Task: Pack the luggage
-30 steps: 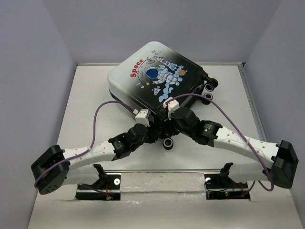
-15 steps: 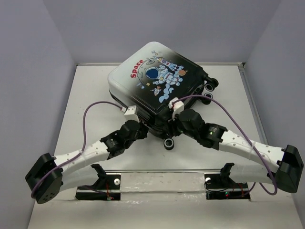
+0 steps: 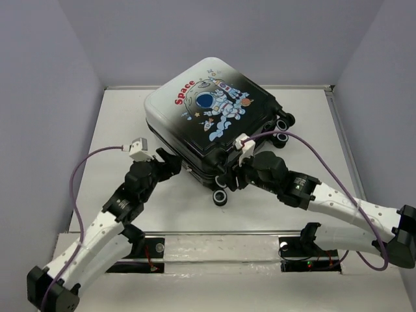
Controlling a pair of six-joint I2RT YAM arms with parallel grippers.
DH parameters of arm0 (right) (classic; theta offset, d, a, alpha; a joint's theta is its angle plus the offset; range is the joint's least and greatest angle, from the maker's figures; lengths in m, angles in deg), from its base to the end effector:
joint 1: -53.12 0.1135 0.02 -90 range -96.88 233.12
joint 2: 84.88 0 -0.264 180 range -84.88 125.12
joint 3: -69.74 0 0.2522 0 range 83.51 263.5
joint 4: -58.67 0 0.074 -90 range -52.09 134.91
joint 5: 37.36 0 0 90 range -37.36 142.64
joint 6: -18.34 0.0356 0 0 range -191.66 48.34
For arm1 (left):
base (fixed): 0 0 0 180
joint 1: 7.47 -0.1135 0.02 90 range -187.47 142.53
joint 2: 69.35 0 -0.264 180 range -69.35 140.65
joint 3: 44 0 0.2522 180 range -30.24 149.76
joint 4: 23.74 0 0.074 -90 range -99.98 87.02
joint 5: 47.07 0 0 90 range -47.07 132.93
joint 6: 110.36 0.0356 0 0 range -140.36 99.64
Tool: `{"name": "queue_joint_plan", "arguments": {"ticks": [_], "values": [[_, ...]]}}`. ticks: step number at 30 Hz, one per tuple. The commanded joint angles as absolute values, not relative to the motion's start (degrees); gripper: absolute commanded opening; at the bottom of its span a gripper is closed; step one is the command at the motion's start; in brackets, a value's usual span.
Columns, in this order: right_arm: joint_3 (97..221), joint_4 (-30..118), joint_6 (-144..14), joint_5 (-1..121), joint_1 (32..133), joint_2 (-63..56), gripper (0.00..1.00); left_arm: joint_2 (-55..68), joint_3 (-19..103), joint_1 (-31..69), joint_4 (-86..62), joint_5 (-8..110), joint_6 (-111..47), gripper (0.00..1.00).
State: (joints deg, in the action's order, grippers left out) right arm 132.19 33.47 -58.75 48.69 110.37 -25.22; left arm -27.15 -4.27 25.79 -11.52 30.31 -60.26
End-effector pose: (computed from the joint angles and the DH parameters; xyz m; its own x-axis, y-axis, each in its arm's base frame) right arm 0.1318 0.2003 0.3119 -0.3808 -0.1800 -0.9070 -0.7382 0.6499 0.1809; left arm 0.1561 -0.0931 0.2524 -0.3926 -0.4911 -0.7776 0.1390 0.8041 -0.5780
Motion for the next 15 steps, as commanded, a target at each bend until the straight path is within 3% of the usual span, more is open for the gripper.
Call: {"name": "queue_joint_plan", "arguments": {"ticks": [1, 2, 3, 6, 15], "values": [[134.91, 32.95, -56.63, 51.85, 115.76, -23.98, 0.12, -39.71, -0.81, 25.23, -6.75, 29.74, -58.77, 0.88], [135.88, 32.96, -56.45, 50.89, 116.74, -23.27, 0.22, -41.9, -0.02, 25.23, -3.51, 30.36, -58.51, 0.99], [137.02, 31.39, -55.58, 46.7, 117.62, -22.14, 0.54, -45.32, 1.82, 25.23, -2.0, 31.76, -57.9, 0.99], [141.24, 27.78, -54.26, 40.88, 119.73, -23.17, 1.0, -50.35, 6.3, 25.23, 3.72, 34.66, -56.49, 0.99], [148.54, 20.4, -51.35, 36.29, 119.74, -39.95, 1.0, -56.59, 18.87, 25.14, 10.85, 39.68, -54.2, 0.99]]}}
